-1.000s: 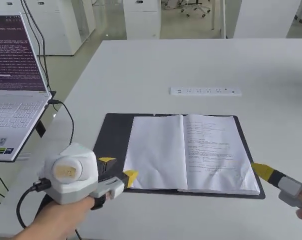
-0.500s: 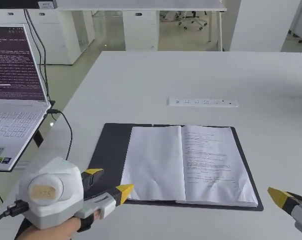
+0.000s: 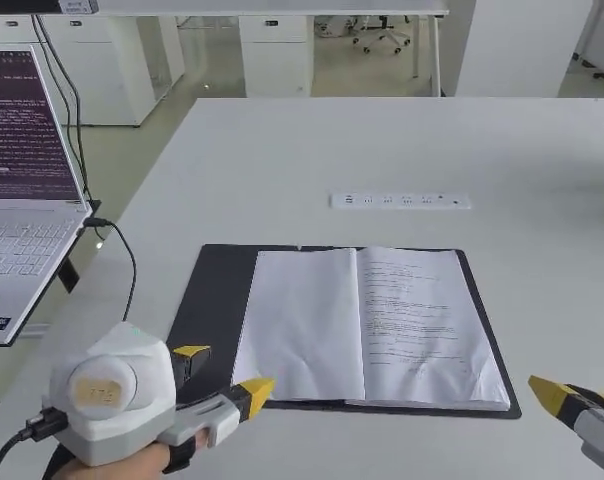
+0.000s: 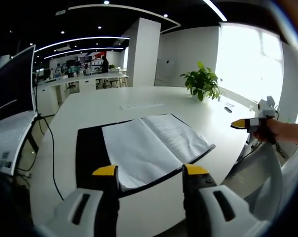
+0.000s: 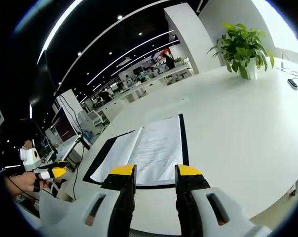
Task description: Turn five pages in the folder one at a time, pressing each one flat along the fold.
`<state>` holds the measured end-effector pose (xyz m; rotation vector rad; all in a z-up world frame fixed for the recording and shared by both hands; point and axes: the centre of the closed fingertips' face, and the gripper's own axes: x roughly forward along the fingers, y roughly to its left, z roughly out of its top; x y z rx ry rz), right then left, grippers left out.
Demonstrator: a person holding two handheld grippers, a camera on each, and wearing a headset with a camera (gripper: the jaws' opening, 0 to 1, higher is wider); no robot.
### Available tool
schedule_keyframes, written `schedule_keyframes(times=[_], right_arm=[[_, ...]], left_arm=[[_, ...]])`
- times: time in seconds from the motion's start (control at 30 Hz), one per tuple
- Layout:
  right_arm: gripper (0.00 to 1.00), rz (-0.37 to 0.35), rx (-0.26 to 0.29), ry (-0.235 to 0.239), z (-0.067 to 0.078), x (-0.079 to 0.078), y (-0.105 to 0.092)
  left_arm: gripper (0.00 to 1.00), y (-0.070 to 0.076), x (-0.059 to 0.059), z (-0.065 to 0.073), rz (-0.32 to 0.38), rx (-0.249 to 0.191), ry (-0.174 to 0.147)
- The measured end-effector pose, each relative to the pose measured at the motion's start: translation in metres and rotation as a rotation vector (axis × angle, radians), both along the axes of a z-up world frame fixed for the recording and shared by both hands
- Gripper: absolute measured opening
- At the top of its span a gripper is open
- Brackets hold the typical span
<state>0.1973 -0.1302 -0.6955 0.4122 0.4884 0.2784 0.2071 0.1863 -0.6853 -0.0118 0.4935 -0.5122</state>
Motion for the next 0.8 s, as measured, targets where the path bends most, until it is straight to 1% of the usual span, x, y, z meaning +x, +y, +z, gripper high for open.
schedule_keyframes(times=[0.17, 0.2, 0.27, 0.43, 0.5, 0.57, 0.67, 0.7, 0.73, 0.77, 0.8], right_arm=[[0.3, 0.001, -0.003, 0.008, -0.003, 0.001, -0.003], [0.3, 0.002, -0.005, 0.007, -0.004, 0.001, -0.004], [0.3, -0.001, -0.004, 0.012, -0.006, 0.001, -0.006], [0.31, -0.003, 0.001, 0.022, -0.01, 0.001, -0.008], [0.31, -0.001, -0.006, 0.026, -0.011, 0.001, -0.01], [0.31, -0.001, 0.0, 0.028, -0.012, 0.001, -0.011], [0.31, 0.003, -0.006, 0.034, -0.015, 0.001, -0.012], [0.31, 0.004, -0.005, 0.036, -0.016, 0.001, -0.012], [0.31, 0.006, -0.005, 0.04, -0.017, 0.001, -0.012], [0.31, 0.006, -0.006, 0.041, -0.018, 0.001, -0.012], [0.31, 0.012, -0.007, 0.043, -0.02, 0.001, -0.012]], left_arm=[[0.51, -0.015, 0.007, -0.004, -0.021, 0.002, 0.005], [0.51, -0.02, 0.008, -0.006, -0.028, 0.005, 0.011], [0.51, -0.025, 0.009, -0.007, -0.035, 0.005, 0.008], [0.51, -0.042, 0.013, -0.014, -0.063, 0.006, 0.023], [0.51, -0.051, 0.015, -0.018, -0.08, 0.01, 0.029], [0.51, -0.059, 0.017, -0.02, -0.094, 0.015, 0.035], [0.5, -0.076, 0.021, -0.024, -0.123, 0.016, 0.035], [0.5, -0.078, 0.022, -0.025, -0.126, 0.017, 0.036], [0.5, -0.085, 0.024, -0.027, -0.138, 0.021, 0.038], [0.5, -0.089, 0.025, -0.029, -0.144, 0.021, 0.04], [0.5, -0.097, 0.026, -0.032, -0.159, 0.022, 0.049]])
